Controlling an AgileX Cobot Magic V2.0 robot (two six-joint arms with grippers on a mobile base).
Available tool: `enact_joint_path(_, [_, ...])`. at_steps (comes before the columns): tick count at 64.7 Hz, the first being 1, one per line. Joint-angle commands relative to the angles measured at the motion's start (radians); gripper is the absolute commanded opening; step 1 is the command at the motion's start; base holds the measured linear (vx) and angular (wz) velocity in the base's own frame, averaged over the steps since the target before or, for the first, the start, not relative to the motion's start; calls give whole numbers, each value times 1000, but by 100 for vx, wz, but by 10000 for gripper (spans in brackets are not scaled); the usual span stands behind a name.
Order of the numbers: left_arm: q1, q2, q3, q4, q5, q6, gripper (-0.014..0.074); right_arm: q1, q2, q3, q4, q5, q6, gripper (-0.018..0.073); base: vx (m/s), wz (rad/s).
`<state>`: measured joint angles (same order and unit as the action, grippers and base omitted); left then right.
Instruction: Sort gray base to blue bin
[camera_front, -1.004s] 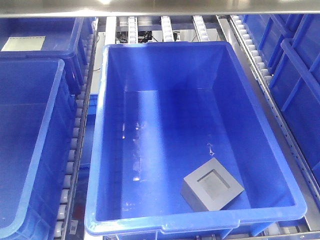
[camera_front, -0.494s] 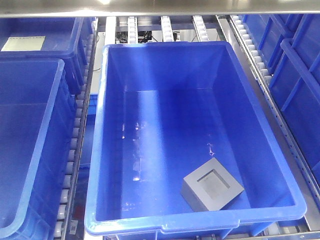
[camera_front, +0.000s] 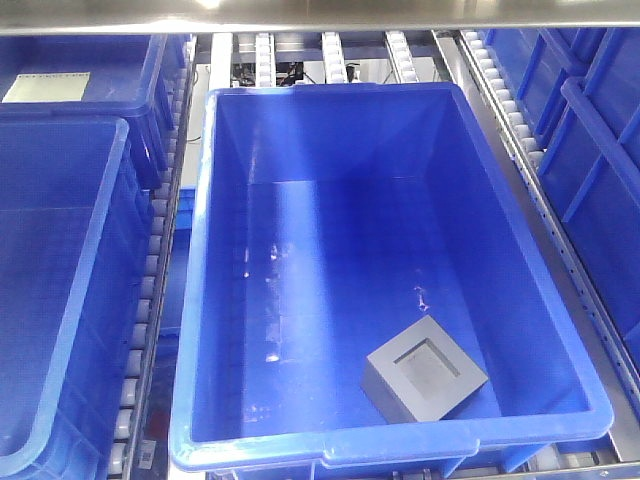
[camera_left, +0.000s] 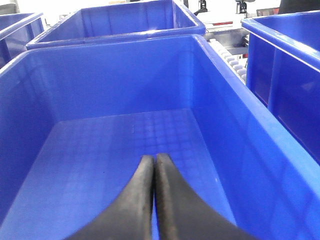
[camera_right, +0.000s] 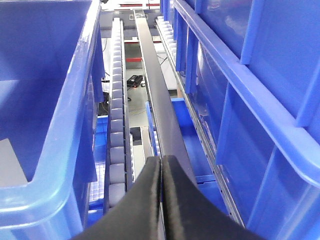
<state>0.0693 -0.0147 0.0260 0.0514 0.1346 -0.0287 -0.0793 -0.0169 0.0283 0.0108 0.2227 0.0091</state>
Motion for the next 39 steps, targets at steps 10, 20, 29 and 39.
enact_joint_path(10, [-5, -10, -20, -2, -74, -12, -6, -1, 1, 0, -5, -75, -9, -5, 0, 0])
enact_joint_path(20, [-5, -10, -20, -2, -74, -12, -6, -1, 1, 0, -5, -75, -9, -5, 0, 0])
enact_joint_path(29, [-5, -10, -20, -2, -74, -12, -6, -1, 1, 0, -5, -75, -9, -5, 0, 0])
enact_joint_path(39, [-5, -10, -20, -2, -74, -12, -6, -1, 1, 0, -5, -75, -9, -5, 0, 0])
